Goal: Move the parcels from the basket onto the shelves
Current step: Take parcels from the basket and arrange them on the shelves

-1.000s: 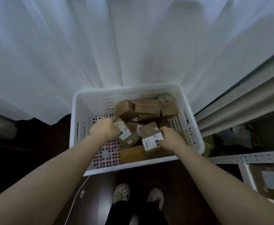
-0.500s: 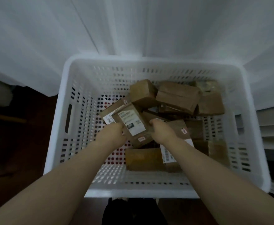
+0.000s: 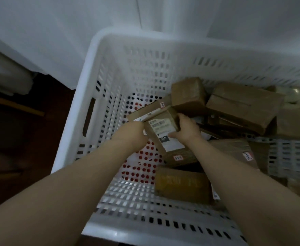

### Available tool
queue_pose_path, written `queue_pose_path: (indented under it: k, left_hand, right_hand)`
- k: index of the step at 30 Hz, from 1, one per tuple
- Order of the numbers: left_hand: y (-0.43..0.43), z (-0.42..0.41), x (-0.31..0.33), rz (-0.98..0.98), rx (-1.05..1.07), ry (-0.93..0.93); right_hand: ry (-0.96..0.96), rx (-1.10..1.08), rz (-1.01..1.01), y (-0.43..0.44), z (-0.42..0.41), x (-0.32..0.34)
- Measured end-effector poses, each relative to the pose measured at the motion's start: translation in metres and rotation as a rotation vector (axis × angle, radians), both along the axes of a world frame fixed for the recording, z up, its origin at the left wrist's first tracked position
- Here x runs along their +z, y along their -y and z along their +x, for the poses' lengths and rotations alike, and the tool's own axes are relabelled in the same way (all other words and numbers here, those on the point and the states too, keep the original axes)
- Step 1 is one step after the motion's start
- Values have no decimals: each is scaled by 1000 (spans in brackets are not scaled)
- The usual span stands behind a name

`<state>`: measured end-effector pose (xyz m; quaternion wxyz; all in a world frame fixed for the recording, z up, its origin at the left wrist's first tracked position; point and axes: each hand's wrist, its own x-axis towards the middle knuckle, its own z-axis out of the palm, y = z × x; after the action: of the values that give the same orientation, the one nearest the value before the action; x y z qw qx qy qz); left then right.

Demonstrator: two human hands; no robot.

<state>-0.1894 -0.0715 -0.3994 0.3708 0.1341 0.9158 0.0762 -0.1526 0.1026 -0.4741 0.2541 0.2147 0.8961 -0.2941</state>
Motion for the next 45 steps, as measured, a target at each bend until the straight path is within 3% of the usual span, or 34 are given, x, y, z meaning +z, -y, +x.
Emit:
queue_pose_path:
  k: [3, 9, 14, 20, 27, 36, 45]
  left_hand:
    - [3, 4, 44, 24, 44, 12]
    - [-2, 9, 176, 221, 320, 37]
    - [-13, 28, 305, 467, 441, 136]
    - [-20, 52, 408, 721, 390, 246]
    - [-24, 91, 485, 886, 46, 398]
    - [-28, 194, 547, 1012, -214, 594]
    - [-32, 326, 591, 989, -492, 635]
  right_hand:
    - [-83, -89, -137, -1, 16, 44]
    - [-283, -705, -649, -27, 25, 210]
    - [-376, -867, -850, -39, 43, 342]
    - [-586, -858, -819, -44, 99, 475]
    - [-893, -1007, -682, -11, 207, 577]
    - [-988, -1155, -511, 58, 353, 635]
    - [-1151, -1315, -406, 97, 496, 670]
